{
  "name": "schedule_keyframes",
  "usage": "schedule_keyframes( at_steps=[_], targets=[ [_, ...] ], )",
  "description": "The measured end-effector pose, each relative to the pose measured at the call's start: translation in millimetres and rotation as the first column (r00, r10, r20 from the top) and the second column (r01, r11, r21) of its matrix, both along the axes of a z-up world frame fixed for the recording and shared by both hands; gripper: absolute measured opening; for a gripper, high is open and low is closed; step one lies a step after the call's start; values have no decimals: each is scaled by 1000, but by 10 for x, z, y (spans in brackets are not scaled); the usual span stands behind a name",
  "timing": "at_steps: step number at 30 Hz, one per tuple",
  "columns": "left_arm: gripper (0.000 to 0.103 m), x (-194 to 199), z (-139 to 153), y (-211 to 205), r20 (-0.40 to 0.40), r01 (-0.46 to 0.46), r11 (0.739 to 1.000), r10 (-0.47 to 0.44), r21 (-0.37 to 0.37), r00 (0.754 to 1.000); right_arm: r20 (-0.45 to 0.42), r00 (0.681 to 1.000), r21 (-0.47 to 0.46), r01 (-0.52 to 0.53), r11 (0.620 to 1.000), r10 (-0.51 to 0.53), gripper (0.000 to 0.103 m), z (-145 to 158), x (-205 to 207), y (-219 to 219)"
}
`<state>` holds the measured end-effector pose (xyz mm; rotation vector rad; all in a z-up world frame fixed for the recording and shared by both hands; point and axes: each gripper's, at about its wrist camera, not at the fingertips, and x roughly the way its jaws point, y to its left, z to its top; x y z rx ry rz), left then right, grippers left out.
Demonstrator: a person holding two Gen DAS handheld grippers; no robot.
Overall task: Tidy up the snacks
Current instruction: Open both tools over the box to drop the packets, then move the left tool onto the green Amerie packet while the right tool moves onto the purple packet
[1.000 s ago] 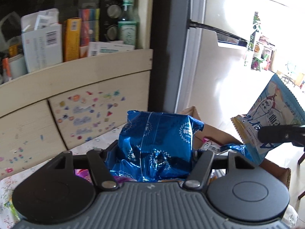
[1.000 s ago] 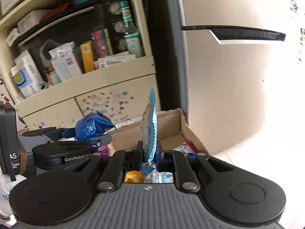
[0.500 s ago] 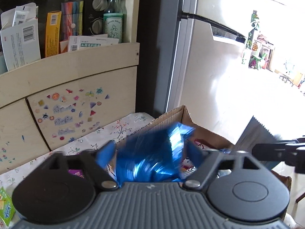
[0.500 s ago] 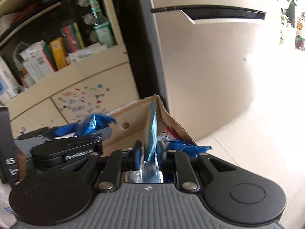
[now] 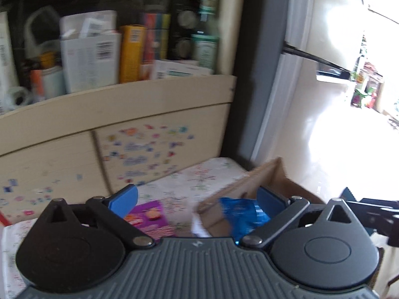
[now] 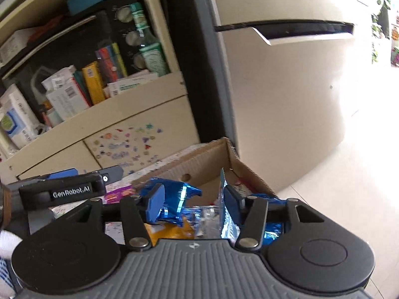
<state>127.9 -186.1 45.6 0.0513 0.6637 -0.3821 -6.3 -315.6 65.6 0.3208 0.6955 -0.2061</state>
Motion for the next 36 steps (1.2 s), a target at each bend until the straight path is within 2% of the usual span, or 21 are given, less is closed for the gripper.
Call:
schedule_keyframes(
  at_steps=[8, 19, 28, 33, 36],
  targets=[
    [102, 125, 102, 608, -10, -143, 990, 143, 4, 990, 36, 992, 19, -125, 992, 124, 65, 10, 105, 289],
    [102, 249, 66, 1409, -36, -314, 949, 314, 19, 949, 32, 962, 16, -272, 962, 272, 71, -113, 304, 829],
    [102, 431, -274, 1871, -133, -413, 909, 418, 66, 899, -23, 930, 15, -367, 930, 368, 74, -344, 575, 1163],
    [102, 523, -550, 2027, -215, -454, 886, 464, 98, 859, -67, 923, 20, -378, 926, 379, 74, -558, 755, 1255],
    [102, 543, -670, 2068, -239, -461, 880, 475, 114, 847, -86, 920, 15, -384, 923, 383, 74, -653, 848, 1306]
  ],
)
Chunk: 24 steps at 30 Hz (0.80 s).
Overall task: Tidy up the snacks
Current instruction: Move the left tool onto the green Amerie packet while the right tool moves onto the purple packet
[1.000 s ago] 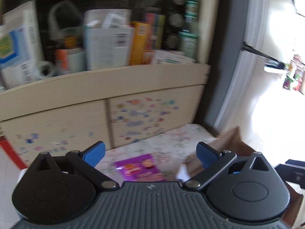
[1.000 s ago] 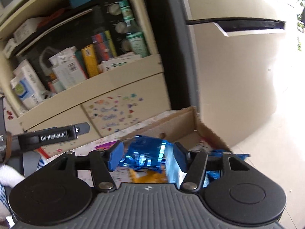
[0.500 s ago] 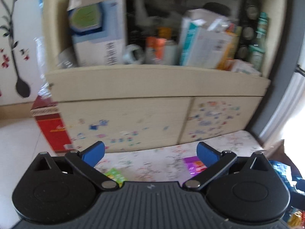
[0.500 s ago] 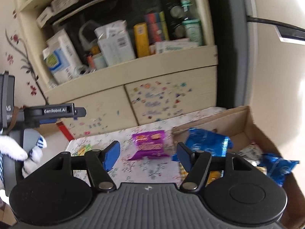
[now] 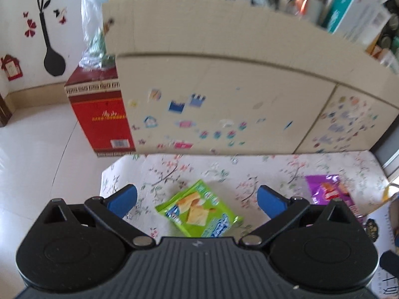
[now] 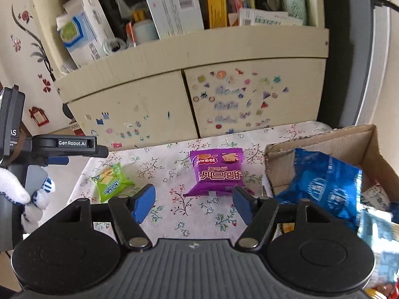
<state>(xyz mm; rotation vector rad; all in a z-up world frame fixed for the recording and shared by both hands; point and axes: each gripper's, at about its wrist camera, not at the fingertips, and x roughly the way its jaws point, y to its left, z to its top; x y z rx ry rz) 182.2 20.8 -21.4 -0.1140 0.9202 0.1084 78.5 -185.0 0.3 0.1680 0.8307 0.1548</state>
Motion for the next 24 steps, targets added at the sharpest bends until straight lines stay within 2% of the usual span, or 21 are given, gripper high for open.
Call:
schedule_keyframes(
  at_steps=[2, 6, 10, 17, 21, 24],
  targets=[
    [102, 23, -59, 9, -12, -2, 1000, 2, 5, 1000, 3, 1000, -12, -12, 1000, 12, 76, -41, 74, 43],
    [102, 66, -156, -8, -24, -4, 1000, 4, 5, 1000, 13, 1000, -62, -15, 998, 16, 86, -135, 254, 122],
    [102, 142, -247, -57, -33, 0, 1000, 0, 10, 999, -3, 1000, -65, -20, 998, 20, 86, -241, 453, 136],
    [102, 231, -393, -109, -59, -18, 1000, 20, 23, 998, -27, 999, -133, -30, 991, 27, 86, -408, 741, 199],
    [102, 262, -472, -117, -76, -31, 999, 33, 22, 997, -71, 997, -167, -30, 986, 18, 87, -564, 865, 248],
    [102, 288, -521, -129, -86, -33, 999, 36, 33, 996, -64, 998, -241, -34, 970, 19, 91, -640, 907, 316]
  ],
)
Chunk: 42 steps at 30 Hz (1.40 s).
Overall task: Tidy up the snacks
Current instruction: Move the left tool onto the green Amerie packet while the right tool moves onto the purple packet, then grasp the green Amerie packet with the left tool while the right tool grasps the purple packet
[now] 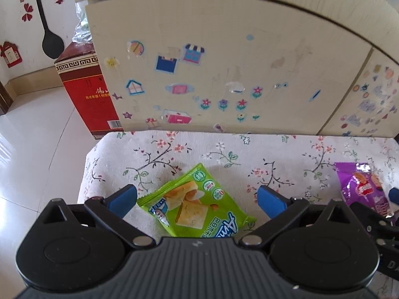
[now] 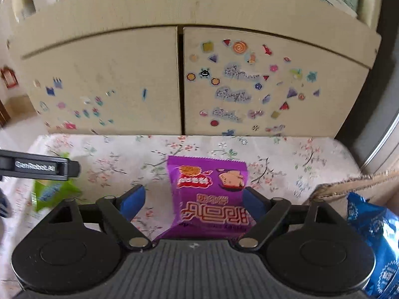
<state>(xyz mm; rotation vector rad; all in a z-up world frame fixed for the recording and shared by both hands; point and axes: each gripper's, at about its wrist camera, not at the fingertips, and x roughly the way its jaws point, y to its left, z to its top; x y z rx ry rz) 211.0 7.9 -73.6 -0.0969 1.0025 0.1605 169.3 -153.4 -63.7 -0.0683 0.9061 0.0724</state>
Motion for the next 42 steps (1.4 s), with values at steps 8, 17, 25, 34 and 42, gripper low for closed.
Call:
schedule_keyframes(
  at_steps=[8, 17, 25, 34, 42],
  targets=[
    [102, 5, -162, -16, -29, -2, 999, 3, 37, 1000, -19, 998, -127, -60, 990, 58, 87, -151, 28, 160],
    [91, -76, -118, 174, -25, -15, 999, 16, 35, 1000, -26, 961, 31, -273, 961, 274, 86, -69, -129, 352],
    [93, -95, -102, 210, -6, 27, 999, -27, -24, 1000, -24, 989, 167, -142, 976, 148, 94, -62, -20, 100],
    [96, -23, -156, 95, -5, 32, 999, -31, 25, 999, -42, 994, 156, -98, 983, 105, 100, -181, 16, 145],
    [56, -82, -86, 16, 27, 49, 998, -50, 47, 998, -75, 995, 179, -50, 983, 65, 70, -199, 52, 91]
  ],
)
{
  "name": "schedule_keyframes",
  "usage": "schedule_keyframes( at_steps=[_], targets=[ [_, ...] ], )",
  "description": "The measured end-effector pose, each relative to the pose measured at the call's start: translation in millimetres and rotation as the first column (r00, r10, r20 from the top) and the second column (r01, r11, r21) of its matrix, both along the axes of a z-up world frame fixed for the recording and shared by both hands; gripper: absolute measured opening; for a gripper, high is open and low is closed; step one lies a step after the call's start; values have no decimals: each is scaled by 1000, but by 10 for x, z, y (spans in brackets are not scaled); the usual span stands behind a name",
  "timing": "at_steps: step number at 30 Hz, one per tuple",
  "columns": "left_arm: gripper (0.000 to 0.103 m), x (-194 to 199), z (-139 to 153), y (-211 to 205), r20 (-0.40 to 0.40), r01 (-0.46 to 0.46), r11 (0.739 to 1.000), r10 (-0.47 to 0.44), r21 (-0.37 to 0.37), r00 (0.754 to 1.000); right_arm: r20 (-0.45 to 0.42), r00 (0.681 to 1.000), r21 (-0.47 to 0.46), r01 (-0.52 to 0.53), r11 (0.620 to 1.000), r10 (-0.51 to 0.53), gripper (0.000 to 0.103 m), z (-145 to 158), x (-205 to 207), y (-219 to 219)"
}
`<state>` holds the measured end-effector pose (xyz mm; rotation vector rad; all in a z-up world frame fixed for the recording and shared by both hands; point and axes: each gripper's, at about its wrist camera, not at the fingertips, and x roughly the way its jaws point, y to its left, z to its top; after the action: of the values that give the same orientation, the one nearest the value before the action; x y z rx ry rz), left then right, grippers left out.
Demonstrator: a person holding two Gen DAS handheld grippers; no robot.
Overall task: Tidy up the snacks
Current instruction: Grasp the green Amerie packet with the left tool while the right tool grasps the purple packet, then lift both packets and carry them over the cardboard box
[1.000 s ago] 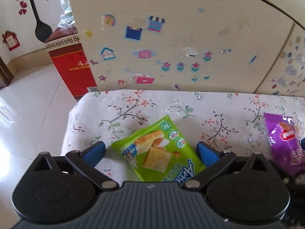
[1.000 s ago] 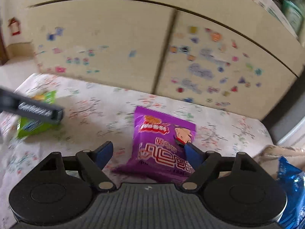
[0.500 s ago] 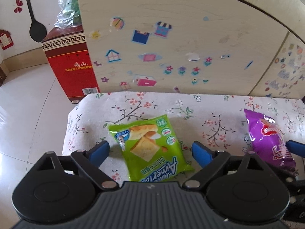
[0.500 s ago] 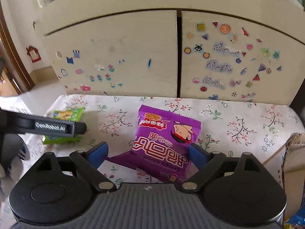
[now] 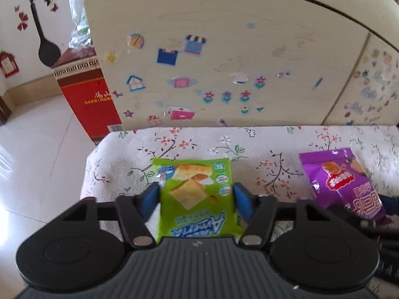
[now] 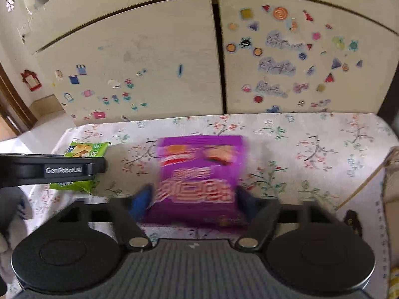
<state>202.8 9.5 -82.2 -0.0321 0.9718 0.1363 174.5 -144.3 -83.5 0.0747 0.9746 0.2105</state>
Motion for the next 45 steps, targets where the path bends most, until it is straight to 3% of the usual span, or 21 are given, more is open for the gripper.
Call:
schedule_keyframes(
  at_steps=[3, 21, 37, 45],
  targets=[
    [51, -39, 19, -8, 9, 13, 1000, -13, 17, 1000, -17, 1000, 20, 14, 1000, -14, 67, 25, -15, -33],
    [50, -459, 406, -112, 78, 105, 993, -100, -60, 992, -40, 992, 19, 122, 992, -122, 67, 443, -563, -242],
    [50, -1040, 931, -231, 191, 165, 973, -134, -162, 972, 43, 987, 17, 155, 988, -155, 67, 1038, -1340, -438],
    [50, -1365, 1062, -369, 239, 207, 963, -164, -169, 957, 82, 980, 59, 177, 982, -181, 67, 1246, -1730, -607]
  ],
)
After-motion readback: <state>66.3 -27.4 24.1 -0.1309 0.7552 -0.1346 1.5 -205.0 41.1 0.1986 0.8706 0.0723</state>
